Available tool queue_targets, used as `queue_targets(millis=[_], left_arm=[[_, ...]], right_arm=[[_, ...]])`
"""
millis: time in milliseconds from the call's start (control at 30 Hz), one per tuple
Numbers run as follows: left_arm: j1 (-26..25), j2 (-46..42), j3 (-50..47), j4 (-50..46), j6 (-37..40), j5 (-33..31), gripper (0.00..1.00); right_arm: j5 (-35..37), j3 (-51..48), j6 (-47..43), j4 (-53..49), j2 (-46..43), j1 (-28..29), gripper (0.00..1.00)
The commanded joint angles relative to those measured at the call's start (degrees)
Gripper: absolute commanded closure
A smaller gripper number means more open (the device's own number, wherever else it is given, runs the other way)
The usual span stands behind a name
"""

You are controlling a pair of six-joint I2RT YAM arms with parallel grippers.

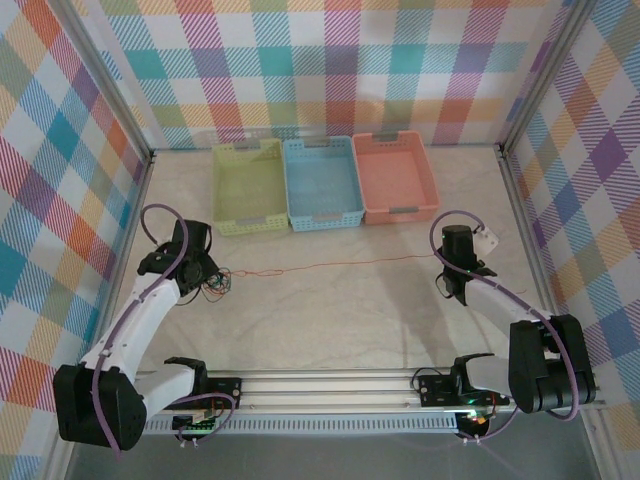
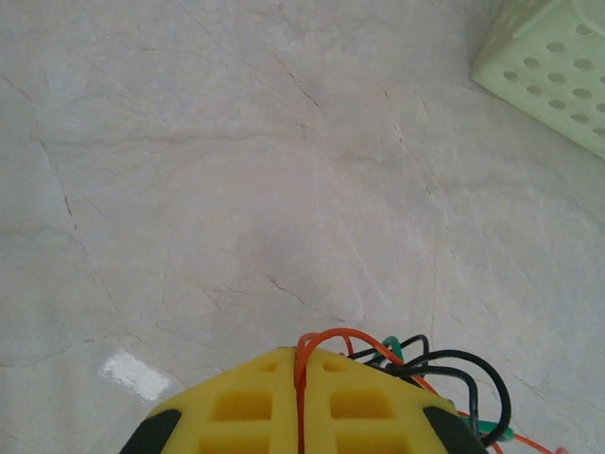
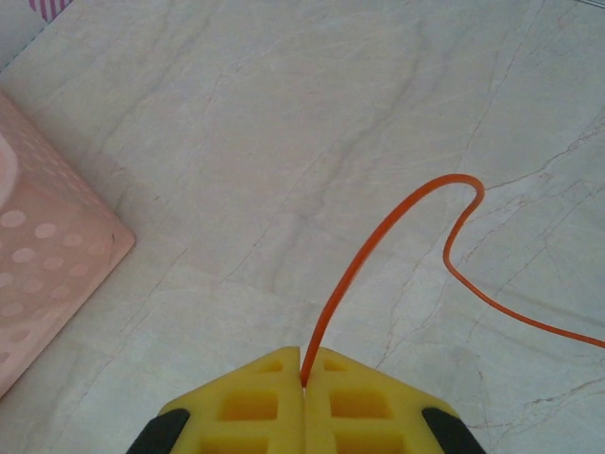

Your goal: Untangle the cables

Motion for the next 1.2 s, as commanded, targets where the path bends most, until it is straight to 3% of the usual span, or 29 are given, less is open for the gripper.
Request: queue_targets(millis=[0, 133, 567, 833, 1167], left_arm=[[1.66, -1.98, -1.15, 0.56, -1.57, -3.02, 0.99], [6.47, -7.01, -3.69, 1.73, -2.04, -0.85, 1.0], [15.32, -16.46, -6.37, 2.02, -3.69, -0.28, 1.0], [16.58, -16.03, -7.57, 4.95, -2.89, 5.04, 1.0], [16.62, -16.37, -7.75, 5.68, -2.63, 5.66, 1.0]], right_arm=[[1.52, -1.26, 1.65, -0.63, -1.59, -0.69, 1.0], [1.4, -1.26, 2.36, -1.07, -1.5, -1.05, 1.0], [0.48, -1.79, 5.45, -1.97, -1.51, -3.08, 1.0], [-1.02, -1.87, 3.94, -0.78, -1.64, -3.79, 1.0], [-1.93, -1.97, 2.52, 0.44, -1.68, -3.79, 1.0]])
